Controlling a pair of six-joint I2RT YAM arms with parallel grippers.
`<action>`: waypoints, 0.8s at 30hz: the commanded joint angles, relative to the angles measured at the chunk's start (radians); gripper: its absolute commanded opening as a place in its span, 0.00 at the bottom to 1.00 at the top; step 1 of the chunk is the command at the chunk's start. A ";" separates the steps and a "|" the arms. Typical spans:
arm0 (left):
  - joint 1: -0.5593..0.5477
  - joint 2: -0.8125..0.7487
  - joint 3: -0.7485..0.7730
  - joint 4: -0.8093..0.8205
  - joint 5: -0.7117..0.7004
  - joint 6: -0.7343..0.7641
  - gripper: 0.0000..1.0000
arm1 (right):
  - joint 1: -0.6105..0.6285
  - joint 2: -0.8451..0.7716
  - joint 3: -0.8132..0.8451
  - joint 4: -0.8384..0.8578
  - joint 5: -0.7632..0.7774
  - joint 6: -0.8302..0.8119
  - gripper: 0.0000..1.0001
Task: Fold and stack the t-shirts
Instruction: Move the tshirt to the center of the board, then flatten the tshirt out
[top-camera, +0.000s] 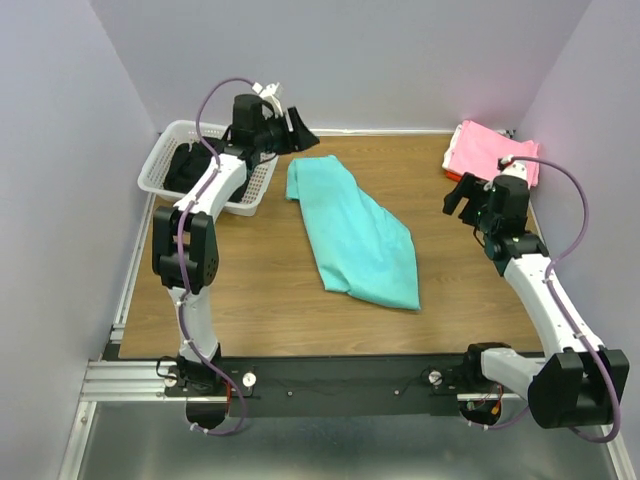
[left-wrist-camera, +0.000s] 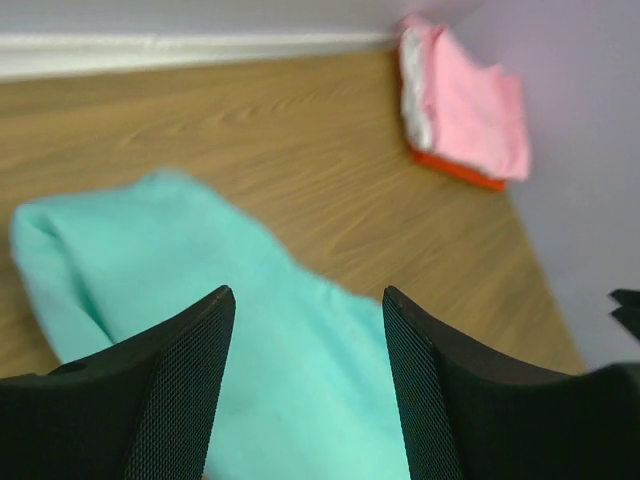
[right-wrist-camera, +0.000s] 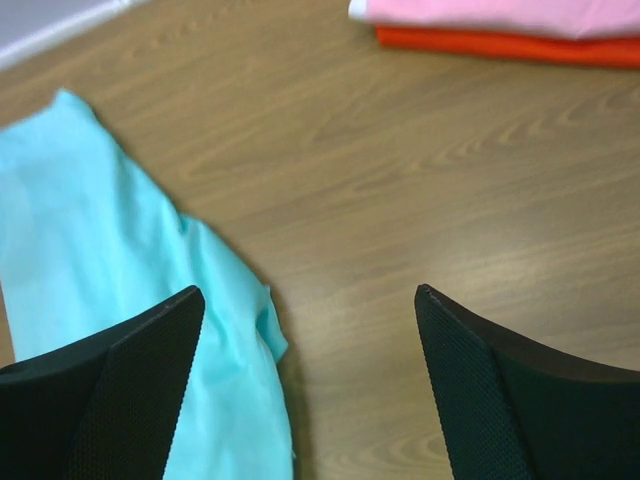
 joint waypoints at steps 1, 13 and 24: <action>-0.026 -0.067 -0.064 -0.212 -0.138 0.245 0.69 | -0.004 0.015 -0.052 -0.108 -0.081 0.025 0.91; -0.048 -0.167 -0.371 -0.287 -0.213 0.331 0.70 | 0.167 0.210 -0.165 -0.132 -0.233 0.171 0.80; -0.046 -0.159 -0.392 -0.298 -0.233 0.368 0.70 | 0.220 0.286 -0.228 -0.114 -0.269 0.178 0.68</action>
